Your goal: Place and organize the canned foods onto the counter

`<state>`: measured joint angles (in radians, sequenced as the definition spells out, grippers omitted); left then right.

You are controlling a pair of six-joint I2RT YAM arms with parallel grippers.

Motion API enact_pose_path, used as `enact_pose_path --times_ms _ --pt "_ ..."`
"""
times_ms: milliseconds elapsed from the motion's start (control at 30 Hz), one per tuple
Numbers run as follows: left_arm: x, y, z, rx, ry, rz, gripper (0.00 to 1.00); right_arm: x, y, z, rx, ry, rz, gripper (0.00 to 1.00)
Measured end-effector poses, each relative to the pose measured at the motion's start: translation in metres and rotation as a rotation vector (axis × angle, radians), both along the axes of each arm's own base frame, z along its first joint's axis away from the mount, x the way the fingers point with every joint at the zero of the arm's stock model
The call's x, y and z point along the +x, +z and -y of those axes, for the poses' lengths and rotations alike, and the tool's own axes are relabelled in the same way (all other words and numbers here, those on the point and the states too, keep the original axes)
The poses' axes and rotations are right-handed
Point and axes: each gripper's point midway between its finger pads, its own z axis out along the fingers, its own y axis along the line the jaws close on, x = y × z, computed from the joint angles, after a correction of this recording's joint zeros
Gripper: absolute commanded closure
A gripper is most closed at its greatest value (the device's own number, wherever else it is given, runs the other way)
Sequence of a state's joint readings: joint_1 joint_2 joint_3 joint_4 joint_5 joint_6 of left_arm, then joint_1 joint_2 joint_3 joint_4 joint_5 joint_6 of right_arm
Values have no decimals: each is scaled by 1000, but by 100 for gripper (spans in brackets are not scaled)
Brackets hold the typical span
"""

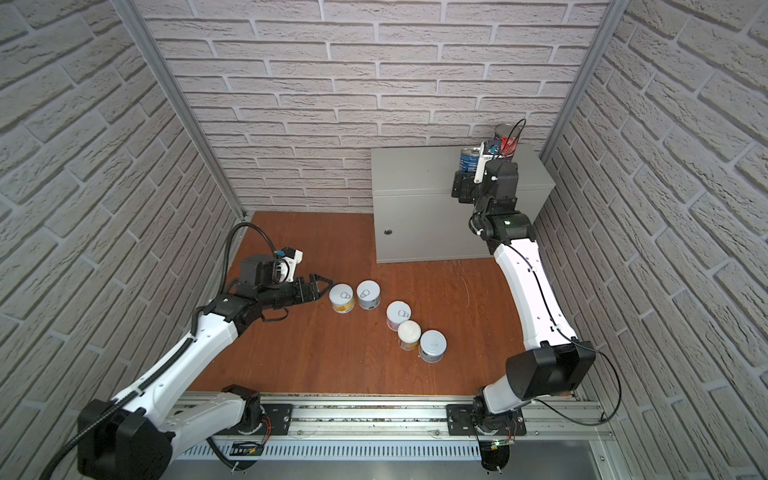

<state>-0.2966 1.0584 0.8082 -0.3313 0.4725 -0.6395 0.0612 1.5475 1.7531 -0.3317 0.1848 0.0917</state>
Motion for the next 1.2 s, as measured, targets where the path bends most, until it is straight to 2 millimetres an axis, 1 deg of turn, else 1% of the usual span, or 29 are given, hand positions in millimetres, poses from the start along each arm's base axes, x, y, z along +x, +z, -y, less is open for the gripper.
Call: enact_pose_path --times_ms 200,333,400,567,667,1000,1100,1200 --pt "-2 13 -7 11 35 51 1 19 1 1 -3 -10 11 38" --pt "-1 11 -10 19 50 45 2 26 -8 5 -11 -34 0 38" --pt "0 10 -10 20 54 41 2 30 -10 7 -23 -47 2 42" --pt "2 5 -11 27 61 26 2 39 -13 13 -73 -84 51 40" --pt "4 1 -10 28 66 9 2 42 -13 16 -97 -104 82 40" --pt "11 -13 -6 12 84 -58 2 44 -13 25 -159 -153 108 39" --pt "12 -11 -4 2 84 -62 1 46 -13 27 -172 -163 114 38" --pt "14 -4 -2 -4 83 -50 2 49 -14 29 -184 -173 119 38"
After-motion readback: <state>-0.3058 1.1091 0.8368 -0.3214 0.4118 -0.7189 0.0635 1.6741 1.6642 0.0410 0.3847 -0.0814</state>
